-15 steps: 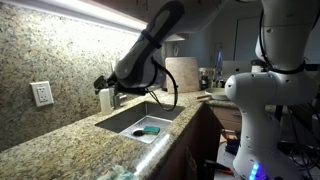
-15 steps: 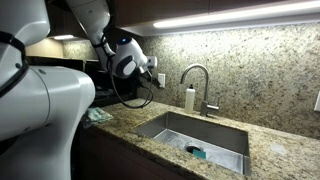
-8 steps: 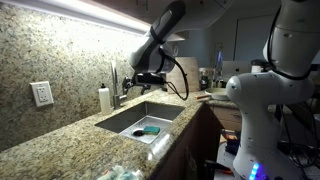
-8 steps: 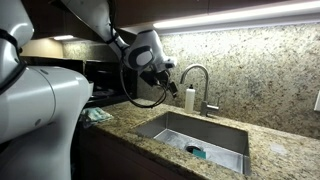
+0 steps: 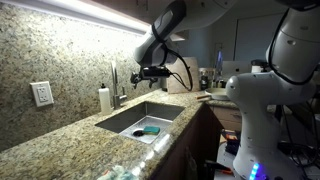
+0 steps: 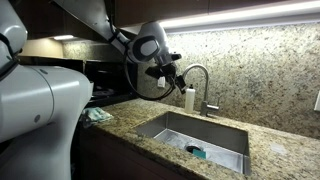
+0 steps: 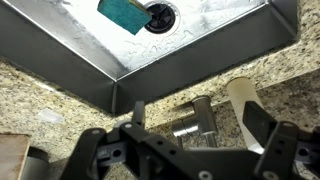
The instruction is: Push the faucet to the left, use the sponge in the sink to wipe the sink
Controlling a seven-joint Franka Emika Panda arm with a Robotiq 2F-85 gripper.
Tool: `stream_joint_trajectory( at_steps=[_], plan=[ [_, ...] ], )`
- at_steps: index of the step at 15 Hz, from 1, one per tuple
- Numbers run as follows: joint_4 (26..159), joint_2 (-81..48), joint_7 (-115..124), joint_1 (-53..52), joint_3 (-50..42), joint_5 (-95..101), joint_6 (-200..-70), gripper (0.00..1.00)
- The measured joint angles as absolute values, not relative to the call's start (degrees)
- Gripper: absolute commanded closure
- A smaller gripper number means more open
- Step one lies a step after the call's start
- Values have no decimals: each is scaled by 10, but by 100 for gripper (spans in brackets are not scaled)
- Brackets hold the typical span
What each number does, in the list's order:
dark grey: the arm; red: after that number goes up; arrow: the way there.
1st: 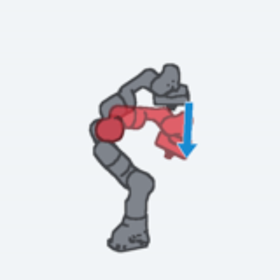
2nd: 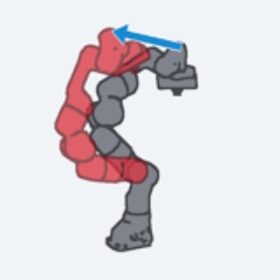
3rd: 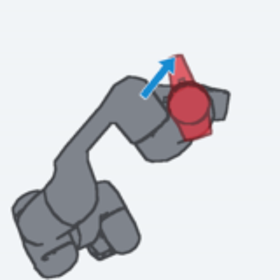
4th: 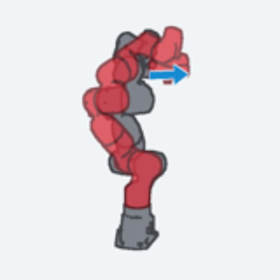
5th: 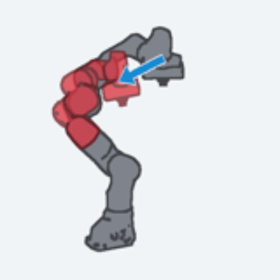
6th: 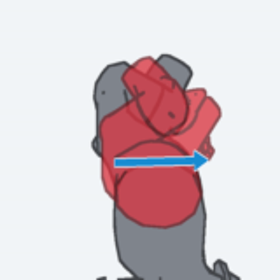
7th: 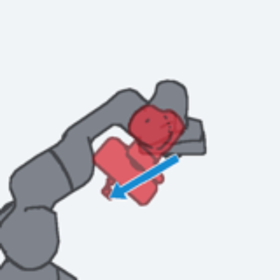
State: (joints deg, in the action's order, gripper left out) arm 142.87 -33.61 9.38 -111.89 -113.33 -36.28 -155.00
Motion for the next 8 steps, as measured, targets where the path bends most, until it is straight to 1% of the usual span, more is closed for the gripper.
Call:
stream_joint_trajectory(
  at_steps=[4, 8],
  plan=[
    [1429, -331, 95, -1106, -1118, -363, -1554, 0],
    [1431, -289, 95, -1020, -1046, -361, -1593, 0]
  ],
)
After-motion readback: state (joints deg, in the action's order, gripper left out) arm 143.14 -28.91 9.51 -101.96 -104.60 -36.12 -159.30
